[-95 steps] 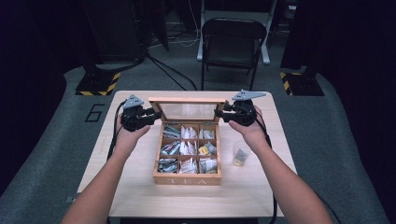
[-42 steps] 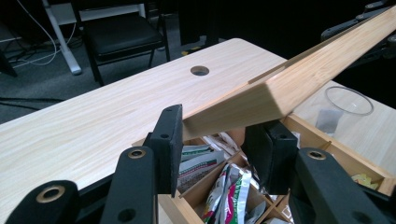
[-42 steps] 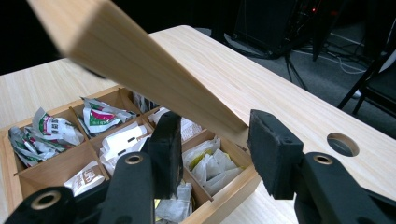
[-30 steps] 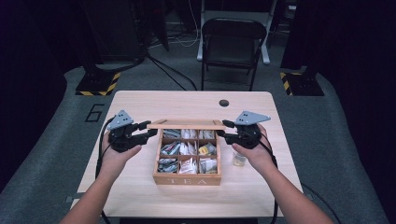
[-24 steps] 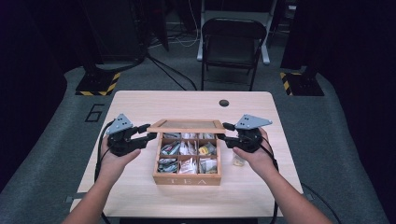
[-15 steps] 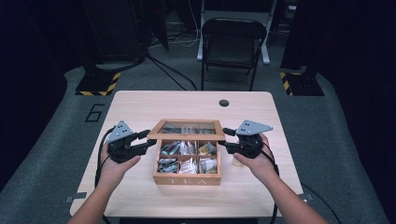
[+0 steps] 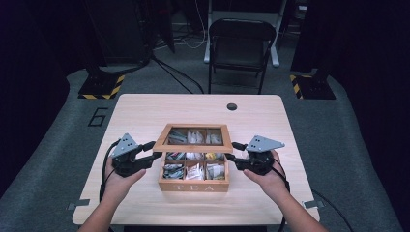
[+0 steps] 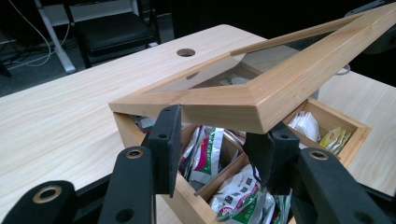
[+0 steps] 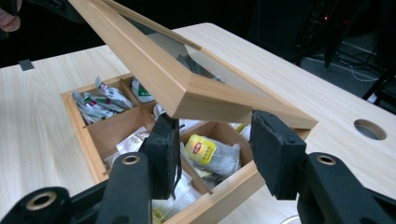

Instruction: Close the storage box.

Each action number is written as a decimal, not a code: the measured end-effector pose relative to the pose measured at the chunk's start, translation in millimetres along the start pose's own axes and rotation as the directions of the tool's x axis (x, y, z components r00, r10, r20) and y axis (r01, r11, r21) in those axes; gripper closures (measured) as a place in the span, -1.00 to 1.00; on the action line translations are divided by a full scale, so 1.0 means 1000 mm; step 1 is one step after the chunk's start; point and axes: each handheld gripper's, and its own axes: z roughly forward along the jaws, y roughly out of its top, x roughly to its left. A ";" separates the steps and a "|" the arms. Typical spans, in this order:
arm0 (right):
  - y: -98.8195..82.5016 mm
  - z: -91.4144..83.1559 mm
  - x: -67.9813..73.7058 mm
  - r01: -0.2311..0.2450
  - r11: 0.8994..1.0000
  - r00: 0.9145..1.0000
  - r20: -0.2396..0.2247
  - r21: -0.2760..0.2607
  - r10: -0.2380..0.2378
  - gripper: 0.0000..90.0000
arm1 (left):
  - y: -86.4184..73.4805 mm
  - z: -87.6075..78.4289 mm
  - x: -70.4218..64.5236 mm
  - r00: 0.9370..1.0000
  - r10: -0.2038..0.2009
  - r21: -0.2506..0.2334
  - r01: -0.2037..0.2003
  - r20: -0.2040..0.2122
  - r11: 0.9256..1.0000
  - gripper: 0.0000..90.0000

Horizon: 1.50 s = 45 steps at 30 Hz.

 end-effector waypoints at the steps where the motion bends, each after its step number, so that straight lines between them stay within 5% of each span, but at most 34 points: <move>1: -0.001 0.000 0.001 -0.012 1.000 1.000 -0.007 0.001 0.012 0.17 | -0.001 0.000 -0.001 1.000 -0.004 -0.001 0.004 0.001 1.000 0.26; 13: -0.010 -0.003 0.007 -0.044 0.999 0.999 -0.015 0.006 0.044 0.17 | -0.018 0.000 -0.007 1.000 -0.008 0.008 0.008 0.002 1.000 0.26; 22: -0.018 -0.007 0.018 -0.004 1.000 1.000 -0.010 0.012 0.004 0.20 | -0.028 0.000 -0.010 1.000 -0.004 0.024 0.004 0.003 1.000 0.27; 45: -0.038 -0.004 0.025 -0.026 1.000 1.000 -0.012 0.002 0.026 0.24 | -0.045 -0.009 -0.021 1.000 0.013 0.026 -0.013 0.011 1.000 0.27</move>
